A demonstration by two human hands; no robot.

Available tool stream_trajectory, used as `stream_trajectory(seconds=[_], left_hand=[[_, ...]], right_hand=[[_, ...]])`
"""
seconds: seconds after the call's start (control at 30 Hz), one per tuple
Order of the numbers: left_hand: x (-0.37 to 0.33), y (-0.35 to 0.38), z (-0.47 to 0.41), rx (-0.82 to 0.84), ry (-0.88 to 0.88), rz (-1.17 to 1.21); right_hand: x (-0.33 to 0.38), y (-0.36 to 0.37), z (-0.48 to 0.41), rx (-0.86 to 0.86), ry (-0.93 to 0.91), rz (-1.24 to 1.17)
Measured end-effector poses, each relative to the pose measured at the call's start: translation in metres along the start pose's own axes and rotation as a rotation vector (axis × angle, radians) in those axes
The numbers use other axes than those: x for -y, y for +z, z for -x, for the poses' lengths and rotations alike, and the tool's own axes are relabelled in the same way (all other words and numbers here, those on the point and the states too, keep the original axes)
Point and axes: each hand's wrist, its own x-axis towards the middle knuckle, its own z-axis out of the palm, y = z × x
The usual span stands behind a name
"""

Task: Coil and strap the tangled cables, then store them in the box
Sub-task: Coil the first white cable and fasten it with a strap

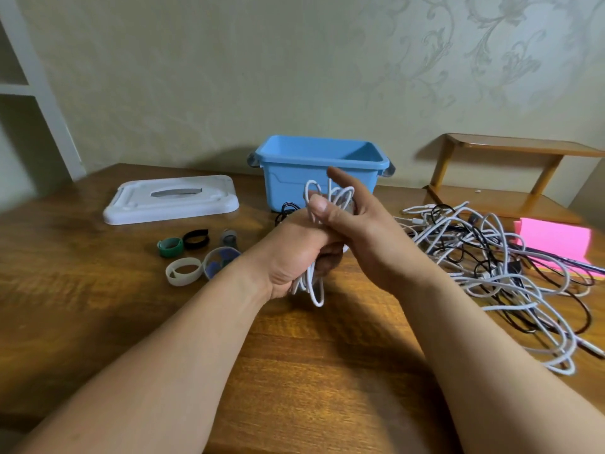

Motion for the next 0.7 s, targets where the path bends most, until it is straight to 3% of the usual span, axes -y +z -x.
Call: stream_trajectory(seconds=[0.13,0.33,0.5,0.7], left_hand=[[0.0,-0.002,0.003,0.065,-0.072,0.028],[0.002,0.0,0.0,0.063,-0.165,-0.015],[0.006,0.003,-0.002,-0.055,-0.122,-0.253],[0.012,0.023,0.005,-0.165,0.015,-0.626]], right_hand=[[0.002,0.001,-0.001,0.064,0.009,-0.235],[-0.004,0.012,0.001,-0.155,-0.109,-0.088],[-0.005,0.006,-0.003,-0.299,-0.114,-0.203],[-0.013,0.003,-0.014,-0.548,-0.111,-0.121]])
